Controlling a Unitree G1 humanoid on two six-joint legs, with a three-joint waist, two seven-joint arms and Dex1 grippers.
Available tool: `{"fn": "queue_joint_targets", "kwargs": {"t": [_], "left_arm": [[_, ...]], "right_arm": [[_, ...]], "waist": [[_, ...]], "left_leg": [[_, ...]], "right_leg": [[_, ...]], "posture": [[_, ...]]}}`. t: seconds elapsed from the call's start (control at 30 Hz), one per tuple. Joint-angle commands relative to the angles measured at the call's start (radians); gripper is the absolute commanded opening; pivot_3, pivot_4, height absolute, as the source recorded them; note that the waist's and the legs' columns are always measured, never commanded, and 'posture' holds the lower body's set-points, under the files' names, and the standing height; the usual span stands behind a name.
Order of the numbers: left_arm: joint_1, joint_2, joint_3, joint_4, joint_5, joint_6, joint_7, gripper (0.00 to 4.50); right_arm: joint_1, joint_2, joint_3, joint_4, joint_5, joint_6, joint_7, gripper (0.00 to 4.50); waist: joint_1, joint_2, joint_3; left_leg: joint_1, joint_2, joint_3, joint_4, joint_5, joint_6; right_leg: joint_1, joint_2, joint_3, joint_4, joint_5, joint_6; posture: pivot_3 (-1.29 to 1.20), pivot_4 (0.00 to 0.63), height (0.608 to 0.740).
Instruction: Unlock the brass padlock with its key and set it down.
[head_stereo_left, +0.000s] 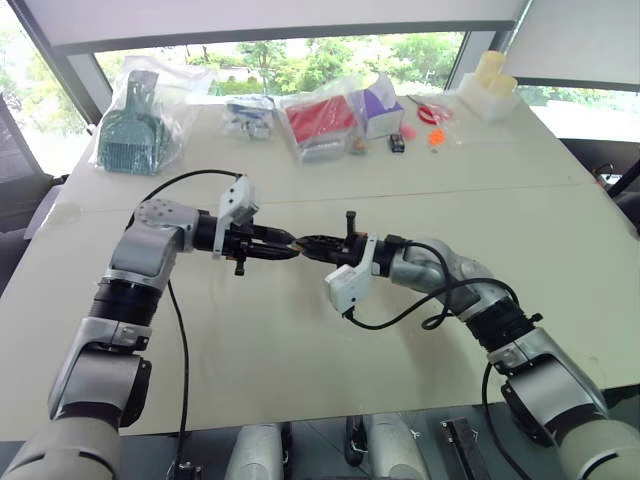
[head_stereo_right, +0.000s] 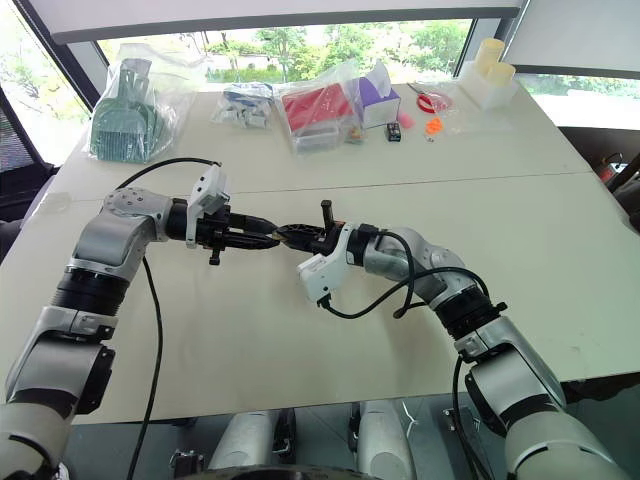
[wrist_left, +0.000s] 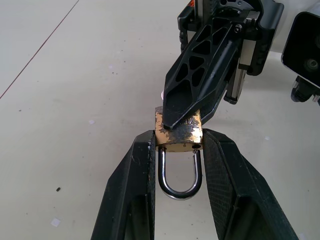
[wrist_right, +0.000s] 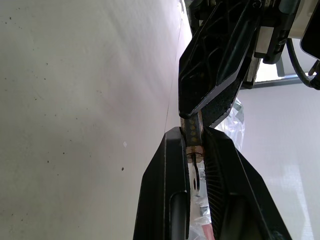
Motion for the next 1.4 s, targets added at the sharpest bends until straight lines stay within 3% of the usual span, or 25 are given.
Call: {"fn": "queue_joint_targets", "kwargs": {"t": [0.03,0.3,0.5,0.6,0.9,1.4], "left_arm": [[-0.001,0.0,0.014,-0.039,-0.012,-0.013,0.019,2.13],[0.02,0.045,0.081,-0.074,-0.072,0.061,0.048,4.46],[0.018,0.076,0.143,-0.136,-0.152,0.171,0.077,4.46],[0.037,0.081,0.153,-0.163,-0.17,0.185,0.09,3.55],[0.114,0.049,0.104,-0.271,-0.182,0.194,0.13,0.05],[0.138,0.057,0.056,-0.187,-0.101,0.076,0.124,0.05]], "right_arm": [[-0.015,0.009,-0.015,-0.028,0.016,0.003,-0.007,0.0],[-0.002,0.001,-0.016,-0.026,0.031,0.011,0.012,0.0],[0.005,-0.002,-0.016,-0.024,0.042,0.014,0.024,0.0],[0.004,-0.001,-0.016,-0.019,0.046,0.014,0.027,0.0],[-0.004,0.007,-0.016,-0.013,0.046,0.013,0.024,0.0],[-0.004,0.005,-0.019,-0.021,0.047,0.016,0.025,0.0]], "waist": [[0.0,0.0,0.0],[-0.005,0.0,0.0],[-0.015,0.0,0.0],[-0.016,0.0,0.0],[-0.015,0.0,0.0],[-0.015,0.0,0.0]], "left_leg": [[0.0,0.0,0.0,0.0,0.0,0.0],[0.0,0.0,0.0,0.0,0.0,0.0],[0.0,0.0,0.0,0.0,0.0,0.0],[0.0,0.0,0.0,0.0,0.0,-0.001],[0.0,0.0,0.0,0.0,0.001,-0.002],[0.001,0.0,0.001,0.0,0.0,-0.001]], "right_leg": [[0.0,0.0,0.0,0.0,0.0,0.0],[0.0,0.0,0.0,0.0,0.0,0.0],[0.0,0.0,0.0,0.0,0.0,0.0],[0.0,0.0,0.0,0.0,0.0,0.0],[0.0,0.0,0.001,0.0,0.0,0.0],[0.0,0.0,0.001,0.0,0.0,0.0]], "posture": [[0.0,0.15,0.74],[0.0,0.15,0.74],[0.0,0.15,0.74],[0.0,0.15,0.74],[0.0,0.15,0.74],[0.0,0.15,0.74]]}}
